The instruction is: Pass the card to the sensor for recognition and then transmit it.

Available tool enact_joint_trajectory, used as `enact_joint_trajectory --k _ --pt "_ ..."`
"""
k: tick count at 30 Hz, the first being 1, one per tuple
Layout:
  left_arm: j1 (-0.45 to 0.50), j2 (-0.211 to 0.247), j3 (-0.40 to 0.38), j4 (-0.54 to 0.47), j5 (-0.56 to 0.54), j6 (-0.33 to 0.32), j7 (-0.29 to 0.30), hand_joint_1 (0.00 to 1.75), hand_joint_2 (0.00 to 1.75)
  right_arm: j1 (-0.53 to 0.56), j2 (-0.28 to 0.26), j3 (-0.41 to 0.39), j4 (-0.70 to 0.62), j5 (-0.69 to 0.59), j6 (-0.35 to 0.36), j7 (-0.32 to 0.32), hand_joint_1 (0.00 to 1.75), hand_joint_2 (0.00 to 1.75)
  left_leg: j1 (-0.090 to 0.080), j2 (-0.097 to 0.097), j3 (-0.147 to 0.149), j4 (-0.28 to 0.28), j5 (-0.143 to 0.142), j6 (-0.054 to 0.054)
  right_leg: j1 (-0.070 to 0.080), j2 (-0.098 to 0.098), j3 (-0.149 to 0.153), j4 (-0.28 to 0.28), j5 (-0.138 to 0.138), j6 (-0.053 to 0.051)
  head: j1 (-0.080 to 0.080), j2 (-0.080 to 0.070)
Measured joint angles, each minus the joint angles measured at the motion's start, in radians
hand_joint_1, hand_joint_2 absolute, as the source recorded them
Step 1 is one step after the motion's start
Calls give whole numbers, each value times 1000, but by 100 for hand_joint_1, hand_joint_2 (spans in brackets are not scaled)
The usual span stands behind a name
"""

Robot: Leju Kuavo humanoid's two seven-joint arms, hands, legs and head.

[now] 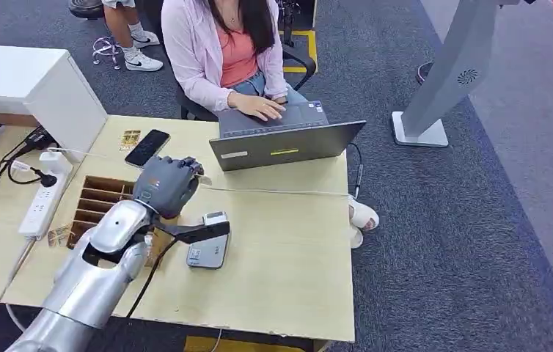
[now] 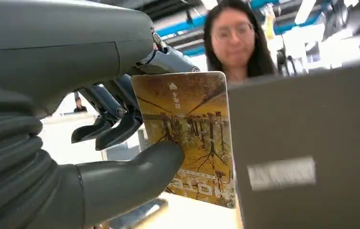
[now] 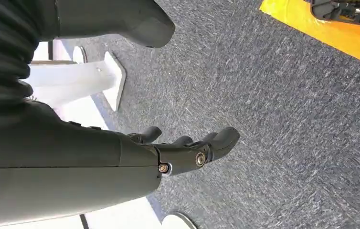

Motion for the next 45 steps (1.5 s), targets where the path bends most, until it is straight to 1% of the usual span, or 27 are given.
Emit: enact_joint_trajectory --k 8,10,18,24,25,27,36,41,45 --pt "10 -31 -61 115 23 -27 -2 175 175 0 5 -3 0 7 0 0 0 175 0 0 0 0 0 0 0 0 0 0 0 0 0 0" --pt "16 -35 -70 136 35 -44 -6 175 175 0 6 -3 0 7 1 0 0 175 0 0 0 0 0 0 0 0 0 0 0 0 0 0" --pt "19 -41 -88 195 52 -58 -5 175 175 0 8 -5 0 11 4 0 0 175 0 0 0 0 0 0 0 0 0 0 0 0 0 0" --pt "18 -49 -114 254 66 -95 -3 175 175 0 9 -5 0 17 4 0 0 175 0 0 0 0 0 0 0 0 0 0 0 0 0 0" --pt "12 -52 -122 275 75 -107 2 175 175 0 9 -5 0 19 4 0 0 175 0 -1 0 0 0 0 0 -1 0 0 0 0 0 0" --pt "1 -56 -132 296 78 -111 10 175 175 -1 10 -5 0 19 4 1 0 175 0 -1 1 0 0 0 0 -1 1 0 0 0 0 0" --pt "-18 -64 -148 331 84 -112 11 175 175 0 12 -5 0 22 4 1 0 175 0 -1 3 0 0 0 0 -1 4 0 0 0 0 0" --pt "-24 -64 -156 344 103 -128 13 175 175 0 13 -5 0 26 4 2 0 175 0 -1 5 0 0 0 0 -1 6 0 0 0 0 0" --pt "-26 -65 -161 350 111 -120 29 175 175 0 13 -5 0 28 4 0 0 175 0 -1 5 0 0 0 0 -1 6 0 0 0 0 0"
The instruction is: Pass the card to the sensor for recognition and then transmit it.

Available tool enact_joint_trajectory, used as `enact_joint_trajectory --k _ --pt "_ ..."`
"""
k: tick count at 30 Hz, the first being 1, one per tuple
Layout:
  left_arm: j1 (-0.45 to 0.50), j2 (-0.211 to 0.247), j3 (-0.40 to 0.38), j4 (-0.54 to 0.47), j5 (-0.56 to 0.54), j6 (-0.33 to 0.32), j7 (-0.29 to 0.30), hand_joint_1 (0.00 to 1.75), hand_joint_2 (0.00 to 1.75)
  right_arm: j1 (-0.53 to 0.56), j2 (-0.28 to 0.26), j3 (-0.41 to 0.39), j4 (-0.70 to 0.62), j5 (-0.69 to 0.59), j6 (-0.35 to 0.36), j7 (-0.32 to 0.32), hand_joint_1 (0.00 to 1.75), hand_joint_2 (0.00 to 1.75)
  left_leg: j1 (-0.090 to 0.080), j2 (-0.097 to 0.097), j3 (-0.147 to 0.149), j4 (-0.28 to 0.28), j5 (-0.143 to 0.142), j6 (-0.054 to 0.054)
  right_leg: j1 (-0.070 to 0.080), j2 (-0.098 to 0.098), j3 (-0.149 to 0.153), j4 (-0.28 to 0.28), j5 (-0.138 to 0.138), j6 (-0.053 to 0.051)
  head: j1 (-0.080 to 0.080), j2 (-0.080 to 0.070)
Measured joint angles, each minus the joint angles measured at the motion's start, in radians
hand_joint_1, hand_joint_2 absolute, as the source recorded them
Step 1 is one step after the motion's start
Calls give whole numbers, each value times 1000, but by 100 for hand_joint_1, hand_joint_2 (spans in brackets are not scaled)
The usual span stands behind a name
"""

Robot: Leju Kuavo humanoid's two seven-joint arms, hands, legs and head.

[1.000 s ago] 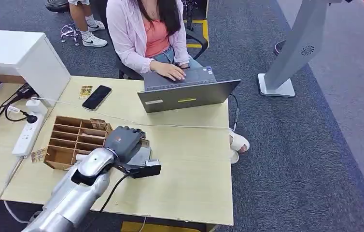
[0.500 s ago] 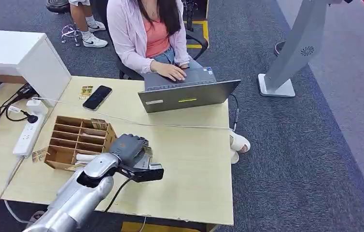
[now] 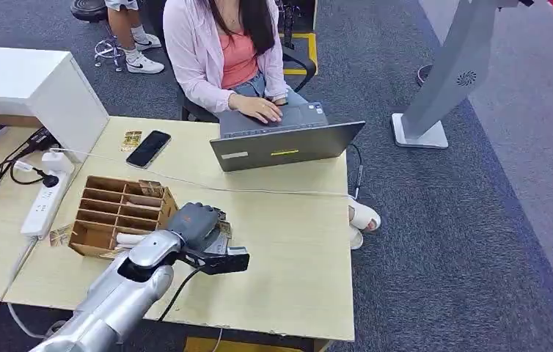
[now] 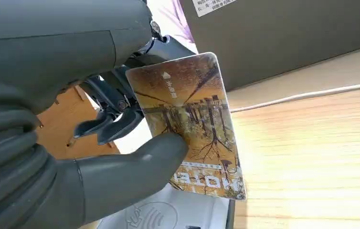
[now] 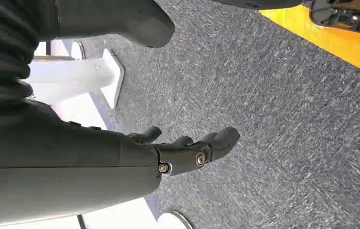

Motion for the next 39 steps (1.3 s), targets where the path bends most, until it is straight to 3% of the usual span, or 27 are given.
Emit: enact_joint_trajectory --k 5,12,14,15,17,18,22,27,32,39 --pt "-1 0 0 2 3 55 32 175 175 0 0 0 0 2 0 0 0 175 0 0 0 0 0 0 0 0 0 0 0 0 0 0" --pt "-1 2 0 3 1 73 39 175 175 1 0 0 0 2 0 0 0 175 0 -1 0 0 0 0 0 -1 0 0 0 0 0 0" --pt "4 3 2 -17 -66 200 117 175 175 1 0 0 0 9 0 0 0 175 0 0 -1 0 0 0 0 0 -1 0 0 0 0 0" --pt "8 9 12 -41 -106 315 159 175 175 1 0 0 0 15 1 0 0 175 0 0 -3 0 1 0 0 0 -3 0 0 0 0 0" --pt "-4 22 48 -100 -141 473 170 175 175 2 0 0 0 26 2 -2 0 175 0 -1 -4 0 1 1 0 -1 -4 0 1 0 1 0" --pt "-15 36 74 -132 -160 491 162 175 175 2 0 0 0 34 2 -4 0 175 0 -1 -4 0 1 1 0 -1 -4 0 1 0 0 0" --pt "-123 83 219 -162 -217 501 95 175 175 2 0 5 0 63 14 -12 0 175 0 0 -4 0 2 -1 1 0 -5 1 1 -1 1 0" --pt "-290 128 368 -46 -277 558 61 175 175 0 0 15 0 86 21 -18 0 175 1 -1 -5 0 3 -1 1 -1 -5 2 1 -1 0 0" --pt "-372 154 435 76 -297 593 54 175 175 -2 0 23 0 90 20 -18 0 175 1 -1 -5 0 3 -1 1 -1 -5 2 1 -1 1 0" --pt "-401 177 470 144 -312 593 59 175 175 -3 0 29 0 90 19 -14 0 175 1 -1 -5 0 3 -1 1 -1 -5 2 1 -1 0 0"
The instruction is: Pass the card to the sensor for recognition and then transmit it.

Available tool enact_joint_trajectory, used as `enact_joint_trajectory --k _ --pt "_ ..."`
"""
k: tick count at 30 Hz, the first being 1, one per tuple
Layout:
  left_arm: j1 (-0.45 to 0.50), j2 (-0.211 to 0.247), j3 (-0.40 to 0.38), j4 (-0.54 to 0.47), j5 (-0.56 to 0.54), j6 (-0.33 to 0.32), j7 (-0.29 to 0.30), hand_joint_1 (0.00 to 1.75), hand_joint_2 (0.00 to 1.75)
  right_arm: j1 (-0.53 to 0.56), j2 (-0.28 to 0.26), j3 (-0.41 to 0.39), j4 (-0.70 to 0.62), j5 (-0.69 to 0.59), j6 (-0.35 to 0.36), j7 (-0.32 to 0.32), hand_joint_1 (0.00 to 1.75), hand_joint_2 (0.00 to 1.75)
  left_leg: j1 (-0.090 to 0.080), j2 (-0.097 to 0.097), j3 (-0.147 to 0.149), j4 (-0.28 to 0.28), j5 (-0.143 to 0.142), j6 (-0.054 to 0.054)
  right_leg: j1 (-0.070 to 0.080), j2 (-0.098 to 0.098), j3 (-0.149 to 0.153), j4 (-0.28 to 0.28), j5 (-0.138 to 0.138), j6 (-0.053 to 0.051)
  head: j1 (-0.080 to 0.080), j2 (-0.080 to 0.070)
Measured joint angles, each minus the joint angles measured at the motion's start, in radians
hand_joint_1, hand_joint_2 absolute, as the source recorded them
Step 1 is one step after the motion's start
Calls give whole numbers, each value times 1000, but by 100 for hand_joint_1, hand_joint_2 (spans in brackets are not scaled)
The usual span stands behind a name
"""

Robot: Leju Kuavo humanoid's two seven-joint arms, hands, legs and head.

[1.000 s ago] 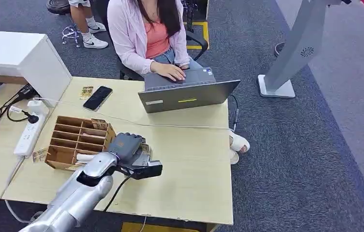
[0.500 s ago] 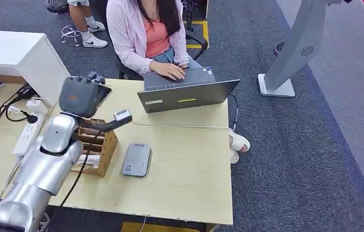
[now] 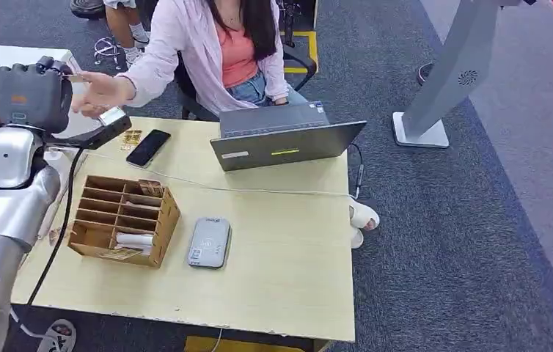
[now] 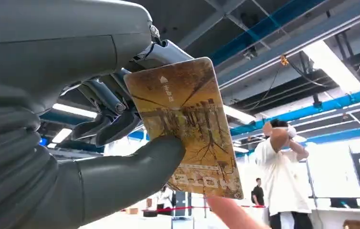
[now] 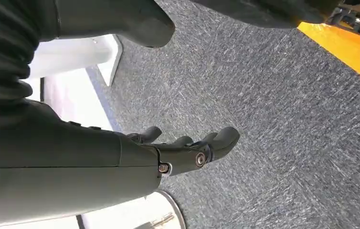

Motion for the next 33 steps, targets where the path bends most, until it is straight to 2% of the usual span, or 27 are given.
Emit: enact_joint_trajectory --k 6,7,8,26,30,33 --pt "-5 6 15 27 0 -3 13 175 175 0 0 0 0 -1 1 0 0 175 0 0 0 0 0 0 0 0 0 0 0 0 0 0" --pt "-6 7 18 30 1 -3 13 14 175 0 0 0 0 -2 1 0 0 175 0 0 0 0 0 0 0 0 0 0 0 0 0 0" --pt "-6 7 19 33 1 -2 13 0 175 0 0 0 0 -2 1 0 0 175 0 0 0 0 0 0 0 0 0 0 0 0 0 0" --pt "7 -3 57 45 23 9 -10 0 175 -1 0 0 0 -6 -2 3 0 175 0 0 0 0 0 0 0 0 0 0 0 0 0 0" --pt "28 -11 69 34 50 21 -55 0 175 -1 0 0 0 -11 -3 5 0 175 0 0 0 0 0 0 0 0 0 0 0 0 0 0" --pt "98 -24 71 -37 85 24 -101 0 175 -1 0 -3 0 -28 -8 10 0 175 0 0 0 0 0 0 0 0 0 0 0 0 0 0"
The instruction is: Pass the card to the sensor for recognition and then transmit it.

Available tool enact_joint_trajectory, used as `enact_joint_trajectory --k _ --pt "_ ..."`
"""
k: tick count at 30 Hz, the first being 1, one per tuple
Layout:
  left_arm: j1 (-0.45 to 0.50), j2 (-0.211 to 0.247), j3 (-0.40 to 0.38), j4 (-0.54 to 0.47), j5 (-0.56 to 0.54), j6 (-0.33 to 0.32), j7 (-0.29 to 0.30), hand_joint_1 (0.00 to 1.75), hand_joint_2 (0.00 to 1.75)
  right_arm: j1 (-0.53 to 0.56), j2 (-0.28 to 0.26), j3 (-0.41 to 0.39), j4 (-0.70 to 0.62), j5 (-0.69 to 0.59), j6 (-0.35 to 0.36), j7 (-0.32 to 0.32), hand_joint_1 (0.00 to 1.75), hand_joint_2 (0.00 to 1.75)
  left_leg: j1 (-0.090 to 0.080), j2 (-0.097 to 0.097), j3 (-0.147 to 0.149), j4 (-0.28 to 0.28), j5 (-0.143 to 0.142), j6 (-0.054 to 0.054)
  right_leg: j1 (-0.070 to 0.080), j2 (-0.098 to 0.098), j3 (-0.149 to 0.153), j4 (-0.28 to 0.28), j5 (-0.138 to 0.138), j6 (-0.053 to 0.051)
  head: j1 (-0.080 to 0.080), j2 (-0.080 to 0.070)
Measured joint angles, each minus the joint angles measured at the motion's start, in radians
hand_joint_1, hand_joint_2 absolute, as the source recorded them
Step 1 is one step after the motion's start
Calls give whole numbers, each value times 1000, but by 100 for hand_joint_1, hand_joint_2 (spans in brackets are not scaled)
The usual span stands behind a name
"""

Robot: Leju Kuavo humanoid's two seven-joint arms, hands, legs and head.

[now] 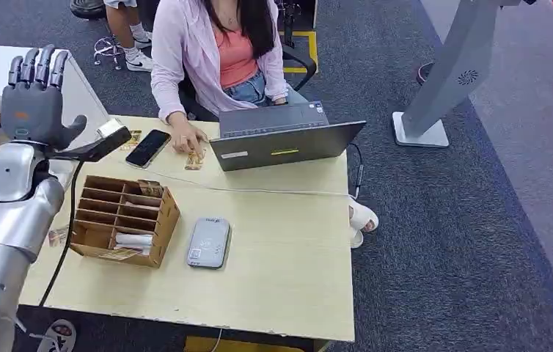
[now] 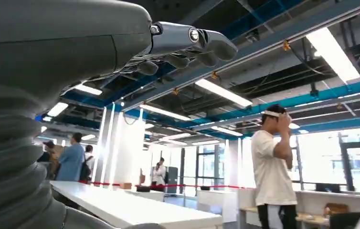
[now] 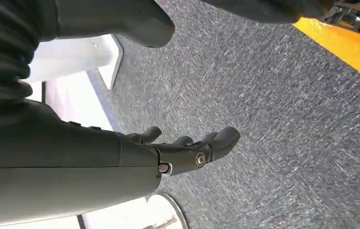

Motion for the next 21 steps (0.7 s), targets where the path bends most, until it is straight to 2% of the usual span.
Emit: enact_joint_trajectory --k 3,8,11,15,21 --pt "168 -19 0 -187 39 -25 -20 0 175 0 0 -14 0 -28 -15 5 0 175 -1 1 0 0 -1 1 -1 1 0 0 0 0 0 0" --pt "528 -32 -41 -567 36 -58 13 0 175 4 1 -56 0 -74 -40 8 0 175 -1 5 0 0 -5 1 -1 6 -2 -1 -2 1 0 0" --pt "679 -26 -77 -731 27 -70 14 0 175 6 2 -79 0 -87 -50 8 0 175 -1 4 -1 0 -5 2 -1 4 -2 -2 -3 1 0 0" --pt "789 -14 -108 -855 18 -82 14 0 175 6 2 -99 0 -91 -51 8 0 175 -1 3 -1 0 -5 2 -1 4 -2 -2 -3 1 0 0" --pt "850 -5 -135 -919 10 -113 5 0 175 6 2 -116 0 -99 -56 2 0 175 -1 3 0 0 -5 1 -1 3 -2 -2 -2 1 0 0"
